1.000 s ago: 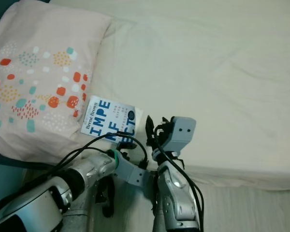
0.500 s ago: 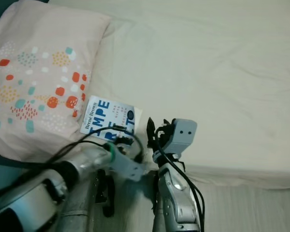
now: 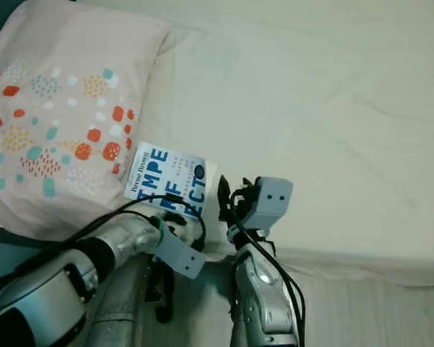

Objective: Clean up the room

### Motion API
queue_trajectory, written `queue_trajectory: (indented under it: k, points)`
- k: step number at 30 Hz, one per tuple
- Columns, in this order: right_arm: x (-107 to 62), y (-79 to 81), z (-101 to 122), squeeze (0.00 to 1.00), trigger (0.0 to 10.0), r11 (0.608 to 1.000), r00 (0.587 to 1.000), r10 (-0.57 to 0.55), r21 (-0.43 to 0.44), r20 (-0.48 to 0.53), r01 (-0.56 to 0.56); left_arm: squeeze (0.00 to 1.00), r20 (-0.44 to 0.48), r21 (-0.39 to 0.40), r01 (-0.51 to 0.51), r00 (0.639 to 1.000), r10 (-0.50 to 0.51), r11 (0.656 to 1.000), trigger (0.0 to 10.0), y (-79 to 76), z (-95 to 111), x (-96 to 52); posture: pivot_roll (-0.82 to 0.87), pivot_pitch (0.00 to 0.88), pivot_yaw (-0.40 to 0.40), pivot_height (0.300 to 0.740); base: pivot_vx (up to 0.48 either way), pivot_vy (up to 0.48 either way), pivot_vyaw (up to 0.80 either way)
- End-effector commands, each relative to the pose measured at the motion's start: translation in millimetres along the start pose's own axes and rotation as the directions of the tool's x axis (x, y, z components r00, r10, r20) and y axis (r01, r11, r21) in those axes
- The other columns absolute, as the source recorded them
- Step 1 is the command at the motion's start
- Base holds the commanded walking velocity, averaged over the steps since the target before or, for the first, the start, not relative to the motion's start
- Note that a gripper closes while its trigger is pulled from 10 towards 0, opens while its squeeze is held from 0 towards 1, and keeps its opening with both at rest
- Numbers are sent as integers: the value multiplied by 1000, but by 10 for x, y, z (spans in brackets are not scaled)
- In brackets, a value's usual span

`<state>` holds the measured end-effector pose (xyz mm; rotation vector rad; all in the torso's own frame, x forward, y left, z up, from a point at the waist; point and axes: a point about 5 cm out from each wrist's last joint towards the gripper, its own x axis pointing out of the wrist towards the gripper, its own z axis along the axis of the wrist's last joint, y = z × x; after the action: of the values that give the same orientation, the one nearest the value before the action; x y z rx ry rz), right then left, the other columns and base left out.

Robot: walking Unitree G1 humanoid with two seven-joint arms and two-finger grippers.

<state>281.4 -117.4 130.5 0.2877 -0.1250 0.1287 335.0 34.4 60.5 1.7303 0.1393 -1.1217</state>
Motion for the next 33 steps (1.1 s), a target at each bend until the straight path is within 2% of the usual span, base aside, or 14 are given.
queue_trajectory:
  k: [1,3,7,12,16,17,23,25,26,29,30,31,32,33]
  points:
    - [-72,52,-100,0,10000,999,999,-13,39,-42,15,0,-19,-17,9,1000,-9,1000,10000,-61,28,29,-46,390,185,630,0,0,0]
    - [-77,49,-100,0,10000,999,999,-15,38,-43,17,0,-21,-19,0,1000,0,1000,10000,-33,47,31,-46,390,185,630,0,0,0]
    - [-86,53,-101,0,10000,999,999,-19,39,-44,20,0,-56,-34,-70,996,68,997,10000,135,92,27,-53,392,188,630,0,0,0]
    - [-86,61,-102,0,10000,999,999,-20,40,-44,22,0,-86,-48,-110,991,105,993,10000,211,94,19,-57,394,192,630,0,0,0]
    - [-94,77,-107,0,10000,999,999,-23,44,-46,25,0,-154,-115,-221,967,202,969,10000,336,-8,-27,-55,392,192,630,0,0,0]
    - [-94,77,-107,0,10000,999,999,-23,44,-46,25,0,-154,-115,-221,967,202,969,10000,336,-8,-27,-55,392,192,630,0,0,0]
    - [-84,76,-111,0,10000,999,999,-22,47,-47,24,0,-164,-148,-231,965,207,961,10000,302,-93,-43,-37,384,190,630,0,0,0]
    - [-50,84,-103,0,10000,999,999,-17,49,-41,19,0,-141,-205,-220,971,193,954,10000,243,-186,-66,-23,374,186,630,0,0,0]
    - [-50,84,-103,0,10000,999,999,-17,49,-41,19,0,-141,-205,-220,971,193,954,10000,243,-186,-66,-23,374,186,630,0,0,0]
    - [-19,96,-105,0,10000,998,999,-11,55,-38,13,0,-50,-248,-129,991,120,960,10000,87,-318,-116,3,353,182,630,0,0,0]
    - [-19,96,-105,0,10000,998,999,-11,55,-38,13,0,-50,-248,-129,991,120,960,10000,87,-318,-116,3,353,182,630,0,0,0]
    - [-29,95,-130,0,10000,998,999,-8,57,-41,10,0,40,-275,-62,996,76,960,10000,-40,-397,-179,10,335,175,630,0,0,0]
    - [-29,95,-130,0,10000,998,999,-8,57,-41,10,0,40,-275,-62,996,76,960,10000,-40,-397,-179,10,335,175,630,0,0,0]
    - [-36,98,-142,0,10000,998,999,-4,59,-42,7,0,106,-300,-30,992,64,954,10000,-113,-440,-245,13,332,172,630,0,0,0]
